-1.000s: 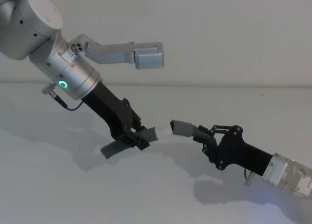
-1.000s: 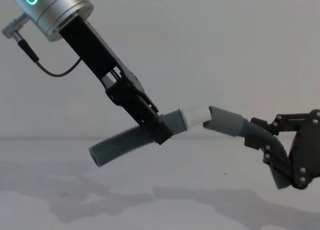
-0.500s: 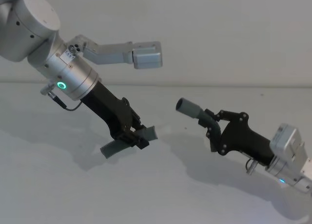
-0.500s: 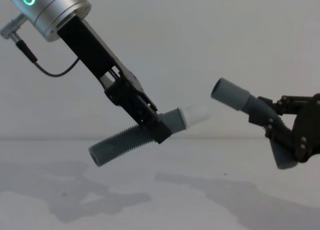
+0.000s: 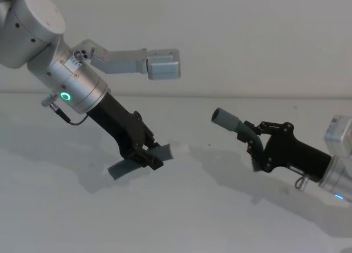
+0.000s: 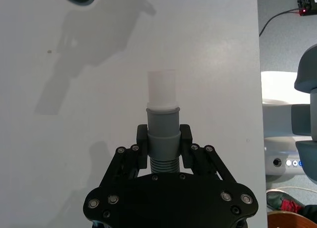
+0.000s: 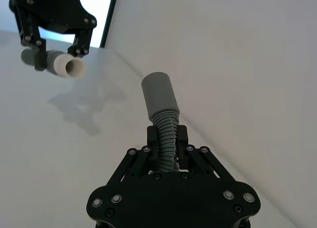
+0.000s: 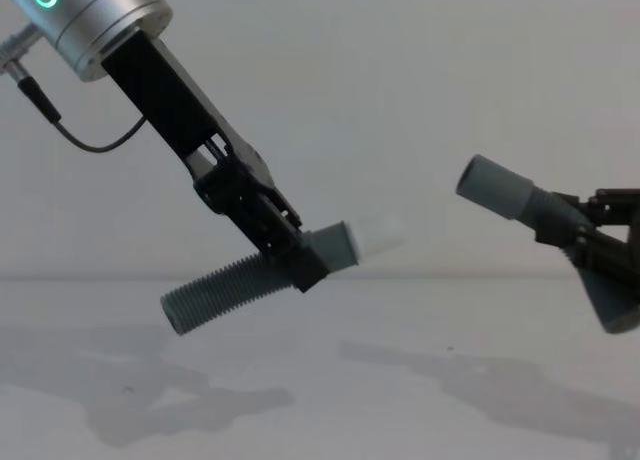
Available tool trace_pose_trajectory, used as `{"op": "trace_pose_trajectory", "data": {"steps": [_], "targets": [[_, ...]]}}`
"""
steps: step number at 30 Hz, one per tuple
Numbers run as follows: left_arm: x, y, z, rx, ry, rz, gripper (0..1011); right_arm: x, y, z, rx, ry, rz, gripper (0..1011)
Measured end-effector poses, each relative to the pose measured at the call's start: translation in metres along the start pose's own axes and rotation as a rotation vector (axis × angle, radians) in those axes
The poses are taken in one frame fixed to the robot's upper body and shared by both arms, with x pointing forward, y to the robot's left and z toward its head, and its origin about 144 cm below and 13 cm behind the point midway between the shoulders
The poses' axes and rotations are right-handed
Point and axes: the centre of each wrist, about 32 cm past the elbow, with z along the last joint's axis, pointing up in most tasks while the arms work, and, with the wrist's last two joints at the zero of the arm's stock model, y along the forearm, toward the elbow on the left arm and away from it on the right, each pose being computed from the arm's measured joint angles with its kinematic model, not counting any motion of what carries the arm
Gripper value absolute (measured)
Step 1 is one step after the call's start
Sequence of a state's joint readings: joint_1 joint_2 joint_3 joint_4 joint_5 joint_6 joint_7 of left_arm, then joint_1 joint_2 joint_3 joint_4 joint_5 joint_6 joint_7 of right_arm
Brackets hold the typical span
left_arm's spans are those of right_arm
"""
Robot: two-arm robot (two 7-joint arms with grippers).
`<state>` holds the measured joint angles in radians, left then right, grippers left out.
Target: Use both hands to pick up one end of the pipe from the table, align the ends, and insert them.
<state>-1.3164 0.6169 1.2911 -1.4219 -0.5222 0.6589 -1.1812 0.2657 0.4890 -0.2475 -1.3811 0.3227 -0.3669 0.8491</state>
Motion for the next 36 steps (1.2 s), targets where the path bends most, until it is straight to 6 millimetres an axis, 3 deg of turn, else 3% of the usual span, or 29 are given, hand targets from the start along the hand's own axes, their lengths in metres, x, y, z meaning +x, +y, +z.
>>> {"op": "trace_pose_trajectory", "data": {"steps": [19,36], "targets": [[-0.001,0.001,0.004,0.050,-0.021,0.007,356,0.038,-0.032,0.019,-0.077,-0.082,0.169,190],[0.005,-0.006,0.014,0.096,-0.050,-0.004,356,0.042,-0.042,0.030,-0.042,-0.232,0.321,190]]}}
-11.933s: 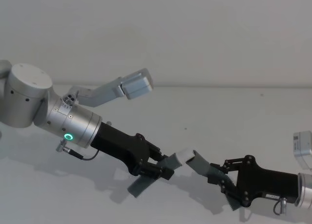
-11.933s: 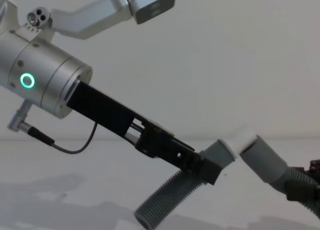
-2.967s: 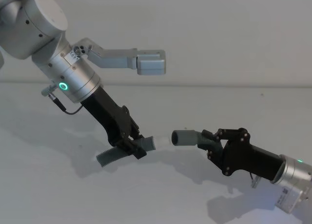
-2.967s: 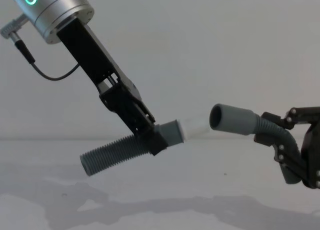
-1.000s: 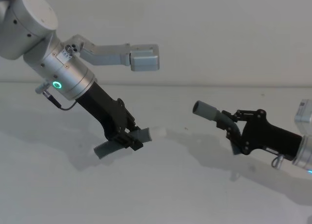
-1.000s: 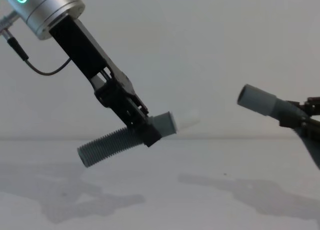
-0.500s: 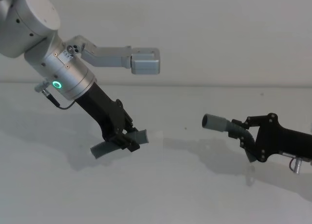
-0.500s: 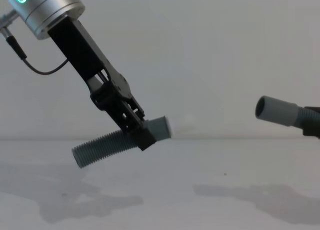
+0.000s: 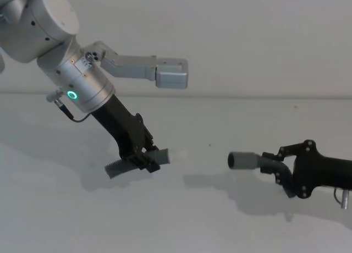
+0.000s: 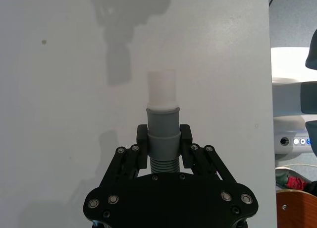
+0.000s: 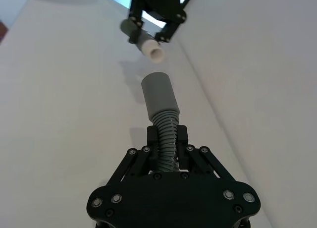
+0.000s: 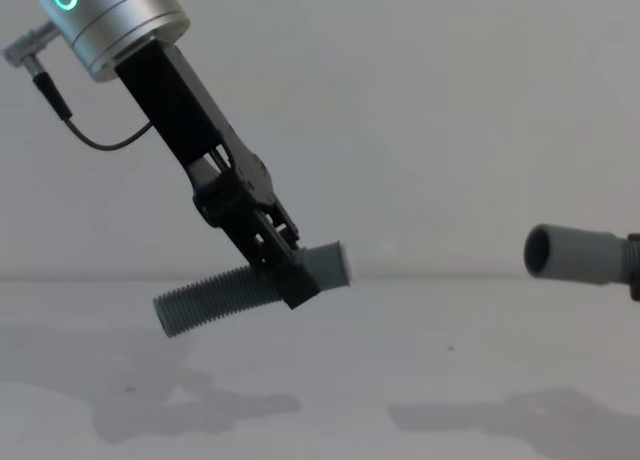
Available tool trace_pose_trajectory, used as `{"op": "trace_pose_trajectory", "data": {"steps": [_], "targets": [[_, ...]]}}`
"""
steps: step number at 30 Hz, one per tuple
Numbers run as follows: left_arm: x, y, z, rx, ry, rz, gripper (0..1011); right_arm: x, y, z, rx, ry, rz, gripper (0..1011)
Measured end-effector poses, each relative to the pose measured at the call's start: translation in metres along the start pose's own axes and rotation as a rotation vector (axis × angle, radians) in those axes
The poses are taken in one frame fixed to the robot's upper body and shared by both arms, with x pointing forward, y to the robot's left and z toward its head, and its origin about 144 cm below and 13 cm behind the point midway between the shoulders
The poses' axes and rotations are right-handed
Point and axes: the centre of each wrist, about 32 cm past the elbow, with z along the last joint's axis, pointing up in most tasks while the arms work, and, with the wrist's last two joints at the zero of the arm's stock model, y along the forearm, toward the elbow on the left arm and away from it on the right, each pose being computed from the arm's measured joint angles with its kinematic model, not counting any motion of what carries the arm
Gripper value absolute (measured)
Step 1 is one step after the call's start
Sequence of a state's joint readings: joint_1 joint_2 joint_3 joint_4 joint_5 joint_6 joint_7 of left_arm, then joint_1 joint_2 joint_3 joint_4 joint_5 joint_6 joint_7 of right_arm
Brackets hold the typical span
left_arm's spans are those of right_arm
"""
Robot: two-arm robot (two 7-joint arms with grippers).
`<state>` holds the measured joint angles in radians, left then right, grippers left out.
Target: Use both hands to pick up one end of the pipe from the table, align the ends, and insert them.
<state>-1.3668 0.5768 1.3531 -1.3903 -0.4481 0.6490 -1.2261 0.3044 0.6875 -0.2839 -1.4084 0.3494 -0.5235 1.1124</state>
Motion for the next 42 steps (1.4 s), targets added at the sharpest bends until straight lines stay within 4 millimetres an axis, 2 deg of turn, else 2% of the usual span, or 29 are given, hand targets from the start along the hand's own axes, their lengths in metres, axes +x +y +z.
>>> {"op": "trace_pose_trajectory", "data": {"steps": [24,42], "targets": [[-0.001,-0.012,0.016,0.008,-0.042,-0.036,356,-0.003,0.010,0.024,-0.050,0.094,0.084,191],[-0.003,-0.017,0.022,0.002,-0.051,-0.058,356,-0.008,0.020,0.028,-0.111,0.131,0.068,191]]}}
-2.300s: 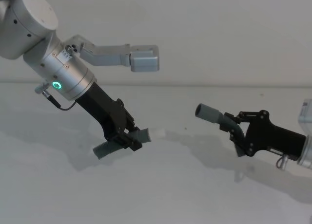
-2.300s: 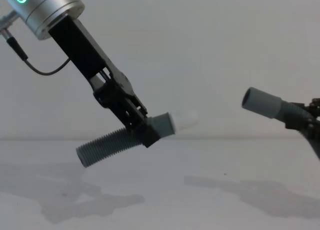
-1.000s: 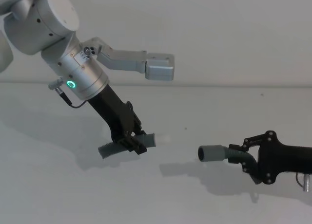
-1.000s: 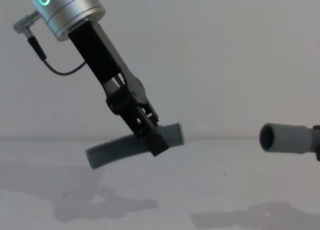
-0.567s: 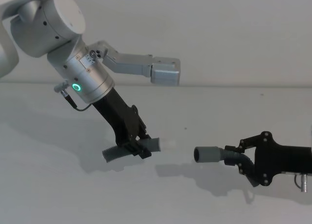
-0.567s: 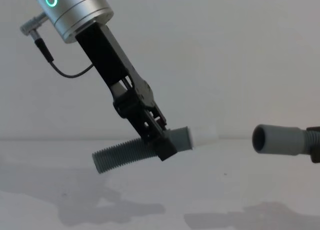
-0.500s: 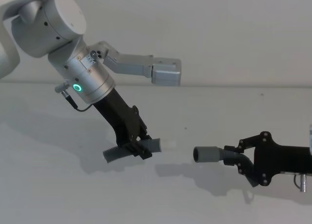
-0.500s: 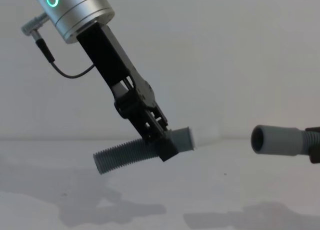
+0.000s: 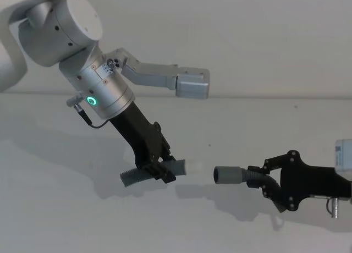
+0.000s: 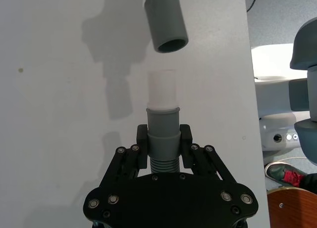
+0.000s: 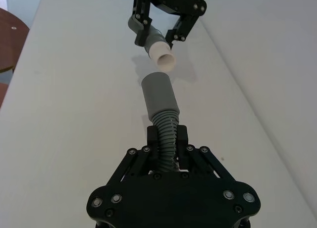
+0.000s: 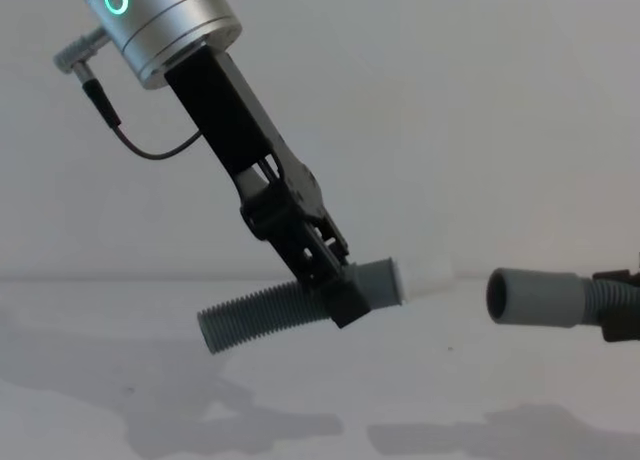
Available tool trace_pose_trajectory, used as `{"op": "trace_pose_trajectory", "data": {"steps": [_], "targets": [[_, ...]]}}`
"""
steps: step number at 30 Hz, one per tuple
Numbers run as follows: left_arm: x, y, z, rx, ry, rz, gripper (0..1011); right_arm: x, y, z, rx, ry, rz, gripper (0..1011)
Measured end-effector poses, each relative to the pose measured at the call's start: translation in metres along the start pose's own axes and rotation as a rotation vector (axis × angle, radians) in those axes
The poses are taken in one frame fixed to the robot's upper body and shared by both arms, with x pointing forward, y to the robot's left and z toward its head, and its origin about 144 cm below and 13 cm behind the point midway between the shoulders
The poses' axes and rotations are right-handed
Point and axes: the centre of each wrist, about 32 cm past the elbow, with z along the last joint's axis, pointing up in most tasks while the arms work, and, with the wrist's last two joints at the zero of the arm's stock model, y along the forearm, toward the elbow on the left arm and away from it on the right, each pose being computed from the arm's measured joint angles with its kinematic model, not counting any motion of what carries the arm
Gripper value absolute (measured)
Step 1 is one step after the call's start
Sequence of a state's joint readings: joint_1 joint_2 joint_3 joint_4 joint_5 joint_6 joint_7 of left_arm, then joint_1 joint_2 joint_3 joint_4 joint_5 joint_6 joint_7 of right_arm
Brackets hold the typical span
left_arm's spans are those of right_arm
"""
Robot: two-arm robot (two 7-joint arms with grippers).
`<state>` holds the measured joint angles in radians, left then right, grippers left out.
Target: Use both hands to pick up one end of the pipe from the table, align the ends, and insert them.
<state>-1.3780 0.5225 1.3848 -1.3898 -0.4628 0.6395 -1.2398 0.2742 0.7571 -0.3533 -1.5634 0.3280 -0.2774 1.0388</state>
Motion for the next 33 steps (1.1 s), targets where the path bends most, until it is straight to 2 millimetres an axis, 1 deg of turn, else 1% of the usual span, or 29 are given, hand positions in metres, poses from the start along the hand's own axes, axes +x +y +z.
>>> {"op": "trace_pose_trajectory", "data": {"steps": [18,33], "targets": [[-0.0013,-0.0023,0.0025,0.003,0.003,-0.016,356,0.0006,0.0073,-0.0024,-0.029,0.004,-0.029,191],[0.0014,-0.0025,0.0001,0.010,0.020,-0.019,356,0.0030,0.0052,-0.0023,-0.032,0.001,-0.029,191]]}}
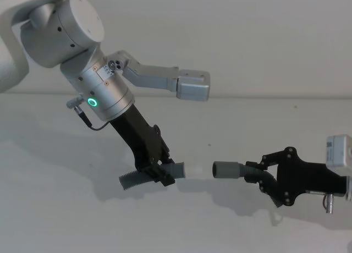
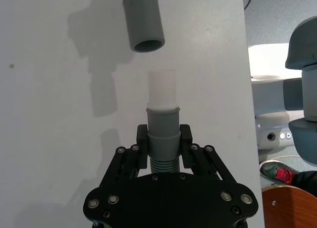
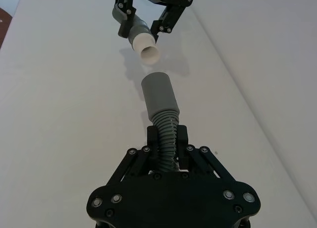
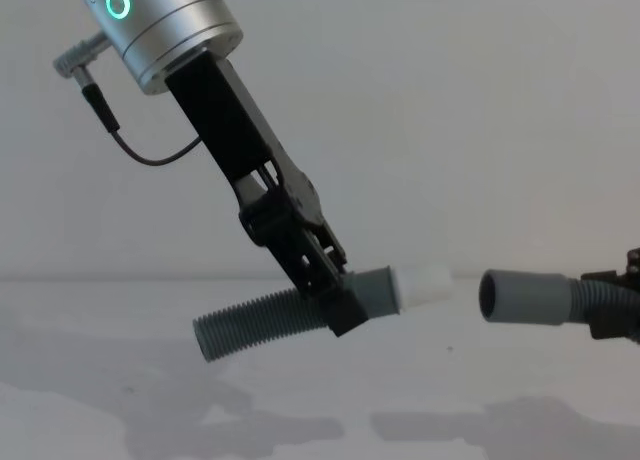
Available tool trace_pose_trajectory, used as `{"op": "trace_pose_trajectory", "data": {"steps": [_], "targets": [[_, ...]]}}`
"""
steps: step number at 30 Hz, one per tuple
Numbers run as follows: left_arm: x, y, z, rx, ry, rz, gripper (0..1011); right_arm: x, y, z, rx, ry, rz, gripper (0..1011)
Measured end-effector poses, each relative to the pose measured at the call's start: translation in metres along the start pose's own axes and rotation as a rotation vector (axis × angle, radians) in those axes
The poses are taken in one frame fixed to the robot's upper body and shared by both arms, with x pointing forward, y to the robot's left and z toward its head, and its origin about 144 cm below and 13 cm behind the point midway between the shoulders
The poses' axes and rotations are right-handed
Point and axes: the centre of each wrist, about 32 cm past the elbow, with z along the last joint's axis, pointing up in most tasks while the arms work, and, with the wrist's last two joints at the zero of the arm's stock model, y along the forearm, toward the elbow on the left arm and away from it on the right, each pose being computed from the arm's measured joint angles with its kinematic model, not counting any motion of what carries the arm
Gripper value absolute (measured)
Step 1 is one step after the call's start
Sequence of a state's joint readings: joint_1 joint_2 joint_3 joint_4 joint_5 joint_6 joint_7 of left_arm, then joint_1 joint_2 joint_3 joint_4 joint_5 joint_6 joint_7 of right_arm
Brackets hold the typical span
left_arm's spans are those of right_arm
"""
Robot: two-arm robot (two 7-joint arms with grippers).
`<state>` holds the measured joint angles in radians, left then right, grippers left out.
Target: Use both hands to pick up one end of the pipe from the table, align the ends, and insert them.
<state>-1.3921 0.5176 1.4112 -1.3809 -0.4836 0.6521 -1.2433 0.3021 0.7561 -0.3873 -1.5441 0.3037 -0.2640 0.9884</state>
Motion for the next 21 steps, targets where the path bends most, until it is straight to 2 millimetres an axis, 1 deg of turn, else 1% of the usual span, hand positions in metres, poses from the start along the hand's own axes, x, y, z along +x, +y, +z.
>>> {"op": "trace_pose_trajectory", "data": {"steps": [21], "targets": [[0.0063,-0.0009,0.0003,0.004,0.003,-0.007,356,0.0021,-0.0019,0.0033,0.014,-0.003,0.018,191]]}}
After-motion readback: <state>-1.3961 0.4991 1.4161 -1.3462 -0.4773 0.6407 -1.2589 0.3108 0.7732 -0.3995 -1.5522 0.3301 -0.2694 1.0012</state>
